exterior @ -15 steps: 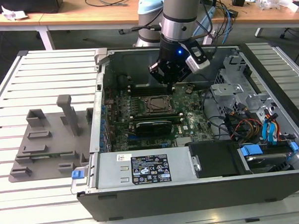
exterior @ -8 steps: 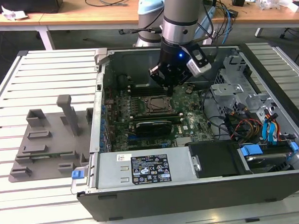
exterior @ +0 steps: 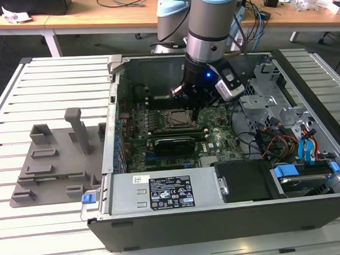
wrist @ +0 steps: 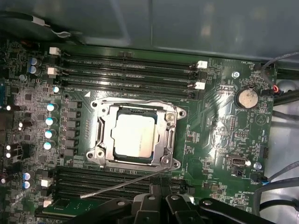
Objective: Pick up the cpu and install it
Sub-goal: 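Install the second cpu locking lever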
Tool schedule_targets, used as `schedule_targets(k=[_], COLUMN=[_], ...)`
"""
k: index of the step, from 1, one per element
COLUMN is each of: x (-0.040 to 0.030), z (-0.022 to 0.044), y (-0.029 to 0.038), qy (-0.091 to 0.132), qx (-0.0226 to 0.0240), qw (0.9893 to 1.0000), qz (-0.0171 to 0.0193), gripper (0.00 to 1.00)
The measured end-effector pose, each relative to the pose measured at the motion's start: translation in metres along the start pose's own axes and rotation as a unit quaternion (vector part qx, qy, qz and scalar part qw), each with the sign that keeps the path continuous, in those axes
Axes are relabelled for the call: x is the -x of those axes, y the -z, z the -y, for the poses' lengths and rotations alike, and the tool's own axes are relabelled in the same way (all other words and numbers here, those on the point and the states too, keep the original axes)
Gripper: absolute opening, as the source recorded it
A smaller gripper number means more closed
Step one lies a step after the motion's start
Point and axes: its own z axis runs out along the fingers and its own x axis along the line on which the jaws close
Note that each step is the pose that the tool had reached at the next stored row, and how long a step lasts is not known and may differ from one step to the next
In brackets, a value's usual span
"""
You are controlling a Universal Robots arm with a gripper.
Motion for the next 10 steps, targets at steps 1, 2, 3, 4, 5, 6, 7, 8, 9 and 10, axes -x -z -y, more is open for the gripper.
schedule_targets(k=[1, 2, 3, 4, 5, 6, 7, 8, 9, 10], x=[-0.0001, -0.0001, -0.0001, -0.0002, -0.0002, -0.0003, -0.0004, -0.0004, -0.0004, -0.0004], z=[0.0008, 0.0014, 0.0018, 0.0024, 0.0030, 0.0043, 0.0048, 0.0051, 0.0053, 0.0054], y=[-0.0006, -0.0011, -0.0015, -0.0020, -0.0026, -0.0038, -0.0046, -0.0054, -0.0070, -0.0079], qy=[0.000, 0.000, 0.000, 0.000, 0.000, 0.000, 0.000, 0.000, 0.000, 0.000], qx=[0.0000, 0.0001, 0.0001, 0.0000, 0.0000, 0.0000, 0.0000, 0.0000, 0.0000, -0.0001], qw=[1.0000, 1.0000, 1.0000, 1.0000, 1.0000, 1.0000, 1.0000, 1.0000, 1.0000, 1.0000], qz=[0.0000, 0.0000, 0.0000, 0.0000, 0.0000, 0.0000, 0.0000, 0.0000, 0.0000, -0.0001], gripper=[0.11, 0.11, 0.11, 0.11, 0.11, 0.11, 0.11, 0.11, 0.11, 0.11])
